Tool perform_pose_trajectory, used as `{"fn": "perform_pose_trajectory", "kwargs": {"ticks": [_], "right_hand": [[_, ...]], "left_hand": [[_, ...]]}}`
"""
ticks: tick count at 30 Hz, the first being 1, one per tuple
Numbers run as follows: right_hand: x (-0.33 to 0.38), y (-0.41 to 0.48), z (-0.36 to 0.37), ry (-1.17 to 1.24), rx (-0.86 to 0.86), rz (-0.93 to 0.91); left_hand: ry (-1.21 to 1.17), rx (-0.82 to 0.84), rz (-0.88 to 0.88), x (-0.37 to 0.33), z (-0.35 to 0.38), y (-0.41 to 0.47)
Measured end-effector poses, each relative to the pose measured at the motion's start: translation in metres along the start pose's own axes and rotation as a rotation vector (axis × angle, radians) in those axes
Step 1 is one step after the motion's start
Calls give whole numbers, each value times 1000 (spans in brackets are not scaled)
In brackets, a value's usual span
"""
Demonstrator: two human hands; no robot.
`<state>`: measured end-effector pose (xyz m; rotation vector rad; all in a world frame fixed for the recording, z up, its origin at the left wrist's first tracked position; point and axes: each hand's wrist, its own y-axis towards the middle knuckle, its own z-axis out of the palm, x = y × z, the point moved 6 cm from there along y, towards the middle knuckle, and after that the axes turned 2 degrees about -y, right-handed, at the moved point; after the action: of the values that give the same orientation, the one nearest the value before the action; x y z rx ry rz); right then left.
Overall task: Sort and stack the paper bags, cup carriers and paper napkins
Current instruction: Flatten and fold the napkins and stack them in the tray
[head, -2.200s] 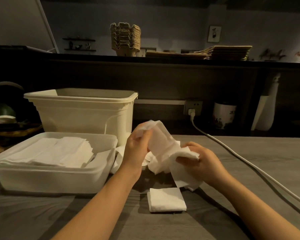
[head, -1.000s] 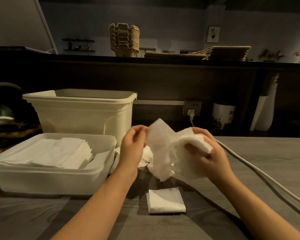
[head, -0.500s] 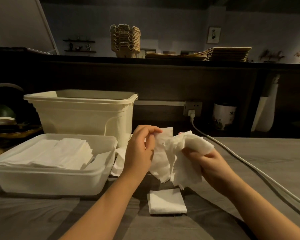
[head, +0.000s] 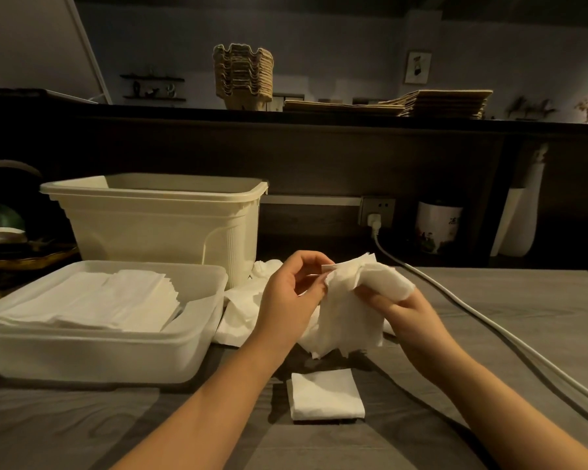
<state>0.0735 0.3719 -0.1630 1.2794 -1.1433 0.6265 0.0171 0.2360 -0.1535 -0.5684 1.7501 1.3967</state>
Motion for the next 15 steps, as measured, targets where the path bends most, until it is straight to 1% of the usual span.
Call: {"fn": "perform_pose_trajectory", "kwargs": {"ticks": [3,5,6,7,9,12,13,15], "right_hand": [[0,-2,4,34,59,11],[0,-2,3,60,58,24],[0,-2,3,54,58,21],[0,-1,3,17,58,1],[3,0,5,-149,77,-90],[2,-1,11,-414,149,-194],[1,-1,11,-458,162,-211],[-2,1,10,-418,180,-177]], "left_hand": [[-128,61,-65,1,4,-2],[-229,117,-100,0,8,-4],[-237,149,-98,0,9,-5],[-218,185,-92,-1,12,-7],[-136,240,-88,-2,17,-10],[-33,249,-103,4,20,-10],[-35,238,-106,5,18,-9],[-65,216,-104,5,16,-9]]}}
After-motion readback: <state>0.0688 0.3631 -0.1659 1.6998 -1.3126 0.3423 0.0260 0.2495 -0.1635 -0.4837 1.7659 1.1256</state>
